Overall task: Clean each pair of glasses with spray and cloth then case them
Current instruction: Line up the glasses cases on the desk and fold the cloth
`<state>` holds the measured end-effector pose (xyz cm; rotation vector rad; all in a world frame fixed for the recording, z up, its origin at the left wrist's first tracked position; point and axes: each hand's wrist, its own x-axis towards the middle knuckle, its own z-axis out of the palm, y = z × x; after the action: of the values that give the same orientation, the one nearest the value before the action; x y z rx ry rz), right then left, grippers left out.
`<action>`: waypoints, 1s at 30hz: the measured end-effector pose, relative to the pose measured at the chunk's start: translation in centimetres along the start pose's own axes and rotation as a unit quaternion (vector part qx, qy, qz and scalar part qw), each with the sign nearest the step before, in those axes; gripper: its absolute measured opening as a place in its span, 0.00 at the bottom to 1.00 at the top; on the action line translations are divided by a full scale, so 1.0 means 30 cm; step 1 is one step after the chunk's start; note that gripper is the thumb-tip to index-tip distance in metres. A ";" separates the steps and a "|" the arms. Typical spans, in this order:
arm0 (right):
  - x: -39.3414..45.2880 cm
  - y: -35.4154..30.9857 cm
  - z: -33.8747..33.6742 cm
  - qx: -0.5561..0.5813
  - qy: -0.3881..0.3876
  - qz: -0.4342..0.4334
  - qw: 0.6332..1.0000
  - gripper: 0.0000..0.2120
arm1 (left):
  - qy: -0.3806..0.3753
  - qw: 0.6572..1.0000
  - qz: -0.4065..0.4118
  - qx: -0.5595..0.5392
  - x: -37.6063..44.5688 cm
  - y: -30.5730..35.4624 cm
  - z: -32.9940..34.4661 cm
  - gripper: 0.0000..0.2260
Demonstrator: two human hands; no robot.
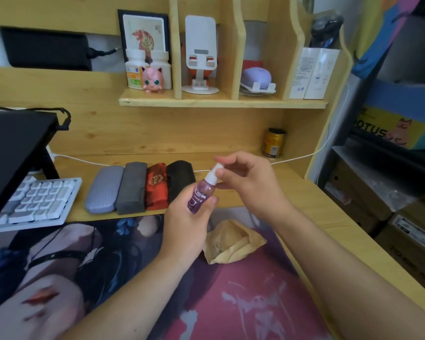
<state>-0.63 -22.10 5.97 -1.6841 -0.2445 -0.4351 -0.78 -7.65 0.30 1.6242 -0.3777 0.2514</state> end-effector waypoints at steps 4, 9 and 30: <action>-0.019 -0.014 0.060 -0.018 -0.002 -0.007 1.000 0.14 | 0.002 1.000 -0.008 -0.004 -0.008 0.011 -0.005 0.04; -0.045 -0.004 0.072 -0.158 0.003 -0.062 0.985 0.27 | -0.056 0.998 -0.028 -0.028 -0.004 0.033 -0.019 0.15; -0.063 0.028 -0.080 -0.226 0.058 -0.047 0.971 0.05 | -0.136 0.968 -0.020 0.208 0.006 0.064 -0.139 0.07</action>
<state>-2.36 -24.44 4.70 -2.0885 -0.1450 -0.6959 -1.10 -3.65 2.53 2.0879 -0.5251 0.0779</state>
